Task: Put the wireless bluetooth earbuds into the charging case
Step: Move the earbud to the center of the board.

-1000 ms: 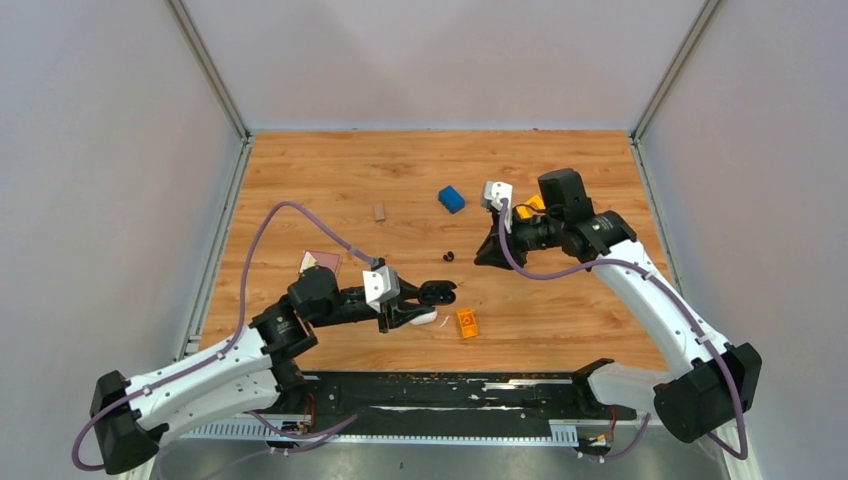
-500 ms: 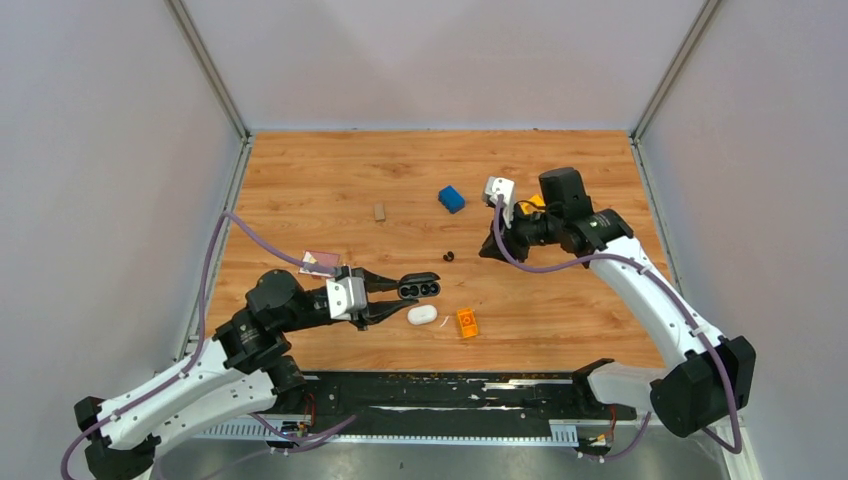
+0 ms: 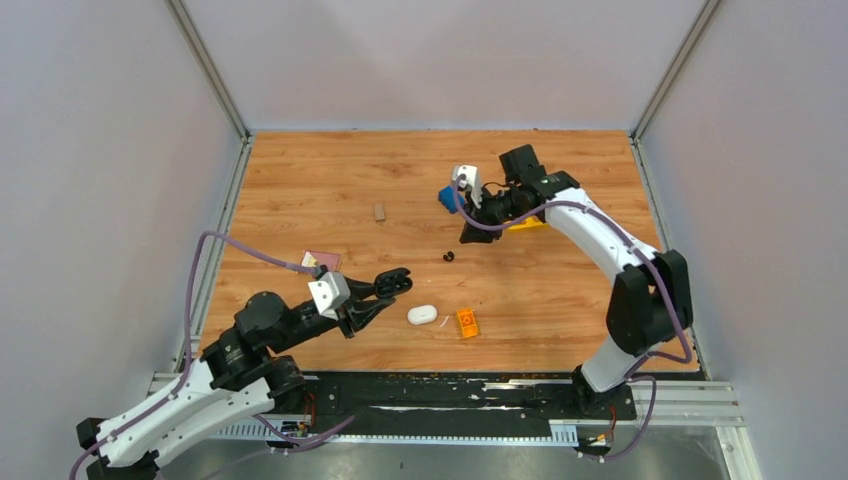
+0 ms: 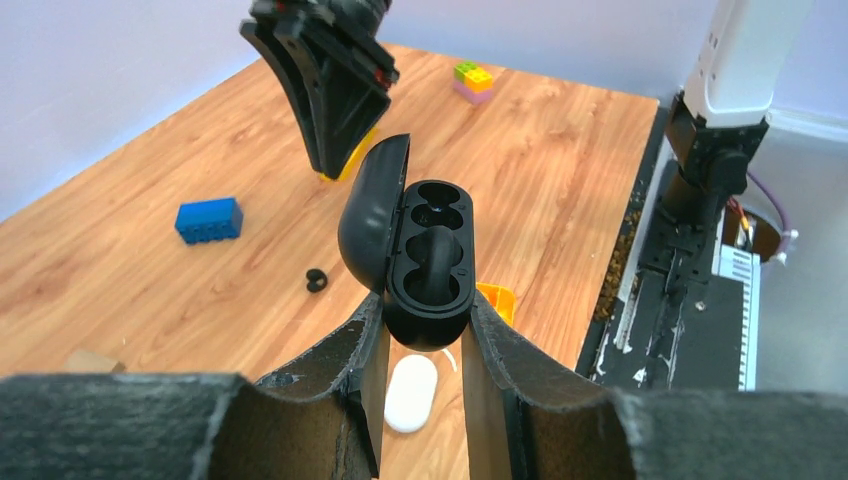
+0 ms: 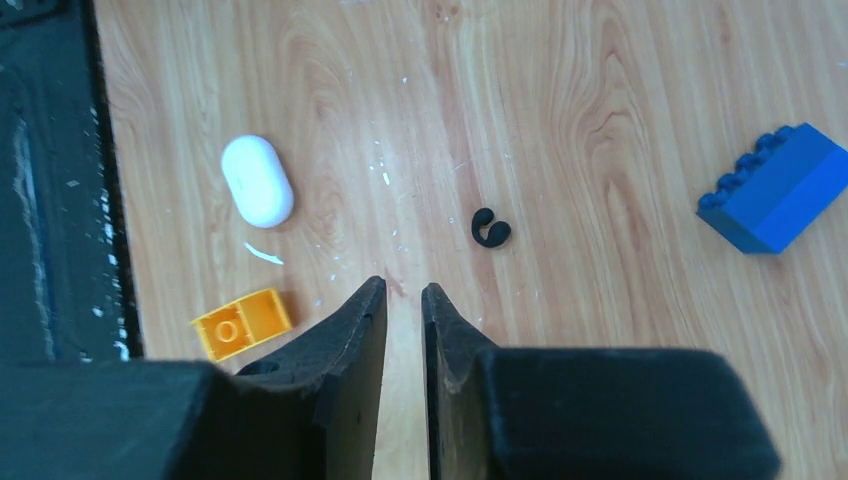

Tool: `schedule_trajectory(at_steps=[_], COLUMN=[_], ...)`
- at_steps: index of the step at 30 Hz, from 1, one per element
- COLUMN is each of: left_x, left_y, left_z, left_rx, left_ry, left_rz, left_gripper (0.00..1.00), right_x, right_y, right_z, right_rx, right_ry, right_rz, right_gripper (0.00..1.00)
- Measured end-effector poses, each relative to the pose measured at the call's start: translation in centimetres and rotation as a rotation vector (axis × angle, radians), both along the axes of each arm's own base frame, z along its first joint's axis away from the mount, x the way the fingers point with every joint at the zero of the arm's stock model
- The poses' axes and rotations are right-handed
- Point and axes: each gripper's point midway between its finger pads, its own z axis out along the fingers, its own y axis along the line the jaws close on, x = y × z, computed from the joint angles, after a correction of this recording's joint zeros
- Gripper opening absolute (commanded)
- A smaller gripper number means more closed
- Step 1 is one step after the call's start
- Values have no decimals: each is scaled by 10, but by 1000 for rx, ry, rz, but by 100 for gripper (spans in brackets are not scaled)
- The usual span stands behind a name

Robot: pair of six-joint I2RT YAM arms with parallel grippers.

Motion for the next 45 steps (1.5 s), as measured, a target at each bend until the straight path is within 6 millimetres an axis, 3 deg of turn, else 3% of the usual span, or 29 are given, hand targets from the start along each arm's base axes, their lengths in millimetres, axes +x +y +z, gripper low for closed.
schedule_trajectory(at_steps=[3, 11, 18, 26, 35, 40, 45], left_x=[-1, 7, 17, 21, 22, 22, 22], left_y=[15, 41, 54, 53, 53, 53, 53], left_z=[-3, -2, -6, -16, -16, -16, -16], left_rx=[-52, -102, -105, -68, -67, -68, -68], left_ry=[48, 88, 92, 109, 110, 110, 110], left_rz=[58, 188, 281, 297, 300, 301, 301], left_gripper=[0, 0, 0, 0, 0, 0, 0], right_x=[9, -4, -19, -1, 13, 19, 30], right_y=[10, 26, 21, 25, 23, 20, 22], right_z=[-28, -81, -131, -130, -134, -131, -116], right_rx=[-37, -132, -258, -297, -329, -308, -256], right_ry=[7, -129, -296, -419, -427, -348, -211], right_rz=[60, 267, 424, 446, 404, 281, 47], right_gripper=[18, 22, 23, 23, 23, 24, 31])
